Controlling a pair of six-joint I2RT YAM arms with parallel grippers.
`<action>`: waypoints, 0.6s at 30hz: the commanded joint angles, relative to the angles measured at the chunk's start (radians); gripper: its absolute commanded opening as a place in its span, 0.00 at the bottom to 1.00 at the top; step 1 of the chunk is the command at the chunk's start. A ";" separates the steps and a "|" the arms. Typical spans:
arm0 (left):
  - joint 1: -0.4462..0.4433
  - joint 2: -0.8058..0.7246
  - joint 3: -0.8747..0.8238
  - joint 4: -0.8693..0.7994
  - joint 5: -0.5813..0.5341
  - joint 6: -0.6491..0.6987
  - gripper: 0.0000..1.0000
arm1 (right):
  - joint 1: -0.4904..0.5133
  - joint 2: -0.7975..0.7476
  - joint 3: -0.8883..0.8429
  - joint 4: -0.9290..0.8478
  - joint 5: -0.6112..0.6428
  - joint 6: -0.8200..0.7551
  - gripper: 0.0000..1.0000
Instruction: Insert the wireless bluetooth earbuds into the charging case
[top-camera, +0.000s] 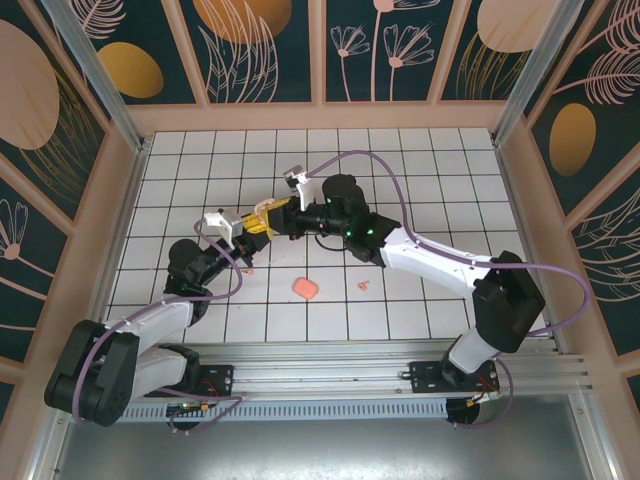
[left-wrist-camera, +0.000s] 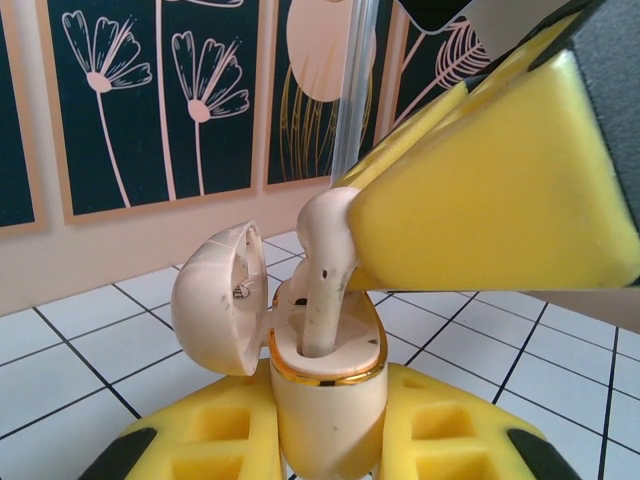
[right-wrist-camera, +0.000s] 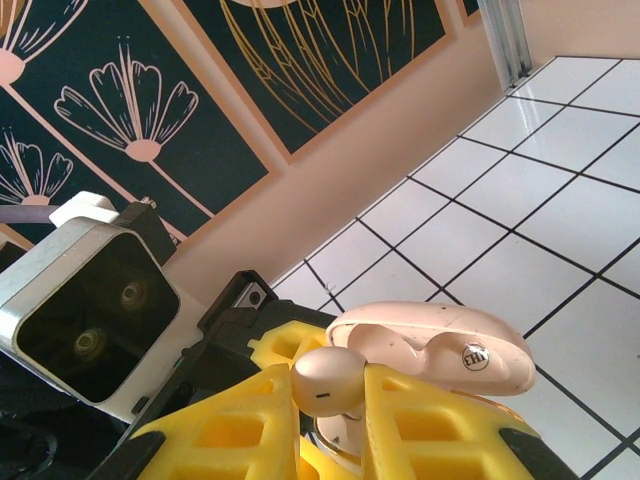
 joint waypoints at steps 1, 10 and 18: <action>-0.002 -0.047 0.033 0.094 -0.006 0.029 0.02 | 0.007 0.020 -0.010 -0.138 0.011 -0.022 0.20; -0.002 -0.064 0.034 0.051 0.039 0.071 0.02 | 0.001 0.015 0.008 -0.197 0.030 -0.077 0.23; -0.002 -0.083 0.026 0.058 0.120 0.117 0.02 | -0.022 0.015 0.033 -0.264 -0.041 -0.165 0.22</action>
